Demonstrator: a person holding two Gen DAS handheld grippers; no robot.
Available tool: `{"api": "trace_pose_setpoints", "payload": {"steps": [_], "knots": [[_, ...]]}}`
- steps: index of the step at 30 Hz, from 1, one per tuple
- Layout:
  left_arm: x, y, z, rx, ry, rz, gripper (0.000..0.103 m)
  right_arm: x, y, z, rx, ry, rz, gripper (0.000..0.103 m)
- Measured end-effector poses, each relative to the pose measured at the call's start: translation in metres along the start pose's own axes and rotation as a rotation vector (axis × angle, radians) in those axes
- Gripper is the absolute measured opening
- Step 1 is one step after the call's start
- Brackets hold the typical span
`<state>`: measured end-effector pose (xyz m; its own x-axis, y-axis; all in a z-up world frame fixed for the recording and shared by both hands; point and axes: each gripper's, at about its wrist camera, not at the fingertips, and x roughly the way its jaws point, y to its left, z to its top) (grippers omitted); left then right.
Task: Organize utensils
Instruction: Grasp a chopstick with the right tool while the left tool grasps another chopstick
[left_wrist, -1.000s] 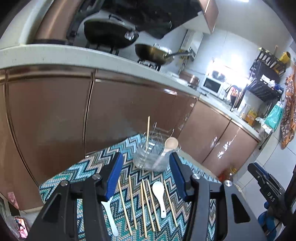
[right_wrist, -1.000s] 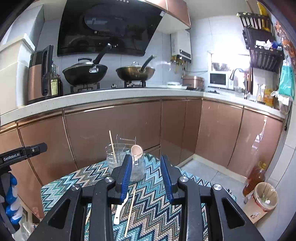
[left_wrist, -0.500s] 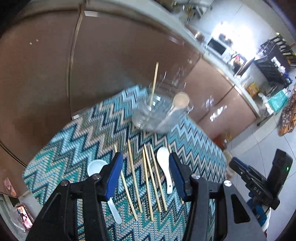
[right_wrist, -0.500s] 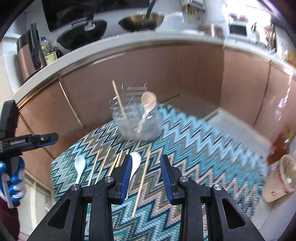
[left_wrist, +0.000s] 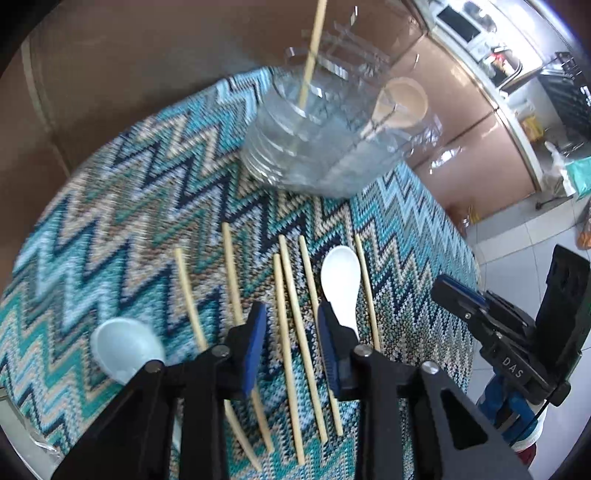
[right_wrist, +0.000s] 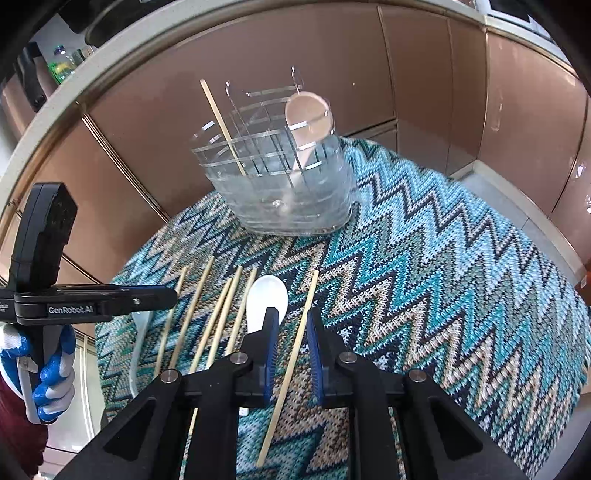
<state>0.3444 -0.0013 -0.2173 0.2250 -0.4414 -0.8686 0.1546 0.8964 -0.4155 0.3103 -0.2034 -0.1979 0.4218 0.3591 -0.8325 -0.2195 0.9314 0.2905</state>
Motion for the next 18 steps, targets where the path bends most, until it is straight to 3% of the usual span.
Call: {"api": "trace_pose_setpoints", "payload": {"steps": [8, 18], "knots": [[0.037, -0.007, 0.01, 0.02, 0.073, 0.082, 0.013, 0.025, -0.013, 0.002, -0.001, 0.062, 0.011, 0.015], [0.067, -0.01, 0.021, 0.004, 0.112, 0.106, 0.012, 0.056, -0.012, 0.013, -0.014, 0.158, 0.008, 0.011]]}}
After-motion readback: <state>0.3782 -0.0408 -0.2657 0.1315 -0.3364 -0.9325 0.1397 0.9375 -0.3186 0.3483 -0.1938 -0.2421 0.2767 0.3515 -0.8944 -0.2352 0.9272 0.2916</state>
